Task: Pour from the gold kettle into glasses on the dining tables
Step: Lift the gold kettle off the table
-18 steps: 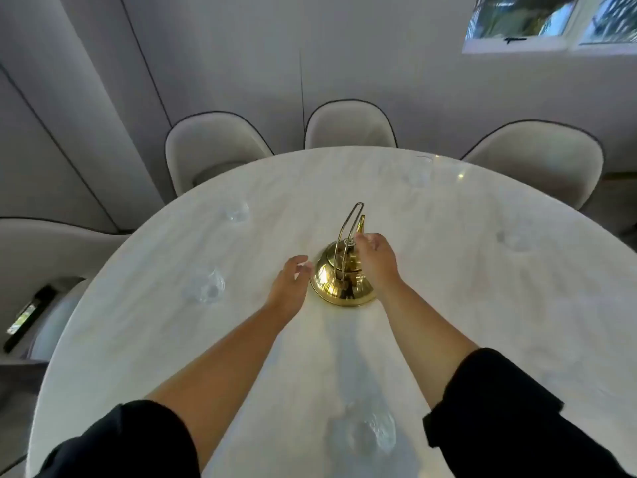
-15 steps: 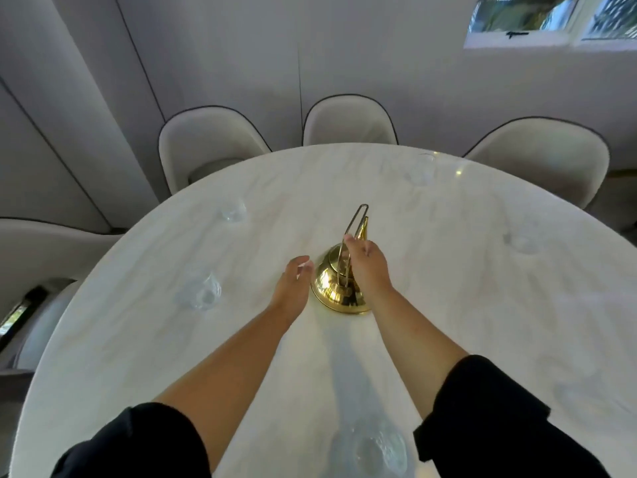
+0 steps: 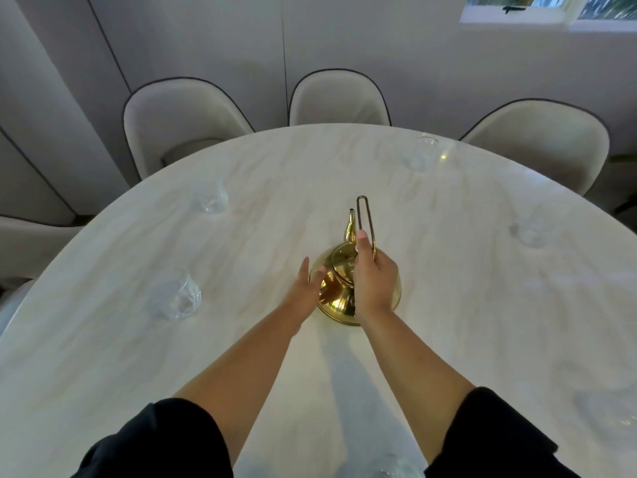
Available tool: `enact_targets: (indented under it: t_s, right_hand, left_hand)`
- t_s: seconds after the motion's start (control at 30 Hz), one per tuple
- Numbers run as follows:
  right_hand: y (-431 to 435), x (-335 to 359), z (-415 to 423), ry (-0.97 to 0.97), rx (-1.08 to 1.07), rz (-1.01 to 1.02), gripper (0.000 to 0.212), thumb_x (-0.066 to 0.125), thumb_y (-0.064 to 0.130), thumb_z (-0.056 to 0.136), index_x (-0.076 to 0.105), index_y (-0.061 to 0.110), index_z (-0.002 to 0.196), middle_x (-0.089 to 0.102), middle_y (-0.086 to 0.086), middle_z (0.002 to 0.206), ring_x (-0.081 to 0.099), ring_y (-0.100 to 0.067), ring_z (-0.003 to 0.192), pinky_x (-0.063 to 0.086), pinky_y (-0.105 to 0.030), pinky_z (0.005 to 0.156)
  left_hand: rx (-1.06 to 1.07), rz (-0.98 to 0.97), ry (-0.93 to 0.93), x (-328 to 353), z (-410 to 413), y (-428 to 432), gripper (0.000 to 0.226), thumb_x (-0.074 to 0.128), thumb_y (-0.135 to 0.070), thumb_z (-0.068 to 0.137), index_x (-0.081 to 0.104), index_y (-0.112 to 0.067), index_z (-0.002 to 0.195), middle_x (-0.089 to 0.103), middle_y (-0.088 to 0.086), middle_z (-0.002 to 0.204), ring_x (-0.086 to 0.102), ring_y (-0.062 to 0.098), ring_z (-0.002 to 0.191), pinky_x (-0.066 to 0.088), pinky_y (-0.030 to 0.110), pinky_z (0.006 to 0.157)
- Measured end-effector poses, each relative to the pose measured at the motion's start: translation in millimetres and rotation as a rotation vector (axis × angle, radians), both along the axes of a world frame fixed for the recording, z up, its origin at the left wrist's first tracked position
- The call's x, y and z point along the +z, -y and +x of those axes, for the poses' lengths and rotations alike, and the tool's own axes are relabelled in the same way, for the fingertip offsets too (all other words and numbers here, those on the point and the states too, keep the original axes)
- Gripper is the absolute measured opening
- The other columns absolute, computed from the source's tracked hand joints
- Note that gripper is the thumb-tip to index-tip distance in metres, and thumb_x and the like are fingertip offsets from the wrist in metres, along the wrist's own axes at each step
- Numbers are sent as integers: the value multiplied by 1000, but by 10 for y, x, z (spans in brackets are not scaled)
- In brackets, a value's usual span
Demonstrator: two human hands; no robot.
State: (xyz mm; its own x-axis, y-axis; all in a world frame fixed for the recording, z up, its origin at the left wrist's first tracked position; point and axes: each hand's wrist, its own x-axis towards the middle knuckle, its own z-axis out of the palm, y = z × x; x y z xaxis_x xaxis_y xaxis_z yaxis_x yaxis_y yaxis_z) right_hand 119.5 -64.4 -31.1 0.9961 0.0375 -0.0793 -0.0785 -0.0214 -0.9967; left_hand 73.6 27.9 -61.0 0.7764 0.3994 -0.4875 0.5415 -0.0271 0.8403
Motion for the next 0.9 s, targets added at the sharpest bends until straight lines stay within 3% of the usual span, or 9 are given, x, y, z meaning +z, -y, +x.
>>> enact_targets:
  t_s: [0.1,0.3,0.47,0.7,0.8,0.9]
  right_hand:
    - [134,16,27,19,-15,20,56,60,44,88,34,24,43,31,11,40,31,-11,45,34,-26,54]
    - [390,253,-37,64,-11,26,61,62,44,86,39,26,33,31,12,38,32,-13,46,35,-31,56]
    - [763,639,-244,106,-10,56,62,62,43,87,40,24,33,31,11,36,32,-11,43,36,-30,60]
    - [1519,1039,-775,173,-39,100,58,64,38,87,36,24,39,32,11,36,33,-6,37,35,-24,53]
    - [1948,1139,-1088,178,-32,90,58,64,39,87,38,23,38,33,11,35,33,-5,35,33,-23,50]
    - [2353,1187,-1373,163,4,62,59,63,40,87,40,23,36,33,11,36,33,-6,34,31,-21,47]
  left_hand:
    - [3,-80,45,69,-1,73,56,31,-48,98,5,-39,147,24,6,155,29,31,139,30,45,109]
    - [-68,-29,95,309,-89,306,55,35,-44,99,11,-34,148,28,2,153,29,25,139,27,42,113]
    - [-223,155,151,596,-308,564,54,37,-42,98,17,-31,147,38,6,145,39,25,131,33,32,100]
    - [-428,302,158,1028,-872,1174,58,38,-44,97,17,-26,148,26,6,151,29,27,138,27,31,103]
    - [-456,356,214,1212,-1217,1567,50,39,-38,98,29,-18,143,34,6,148,35,22,133,25,21,92]
    - [-462,378,230,1243,-1538,1928,46,41,-38,97,38,-15,137,45,6,140,42,18,125,28,20,88]
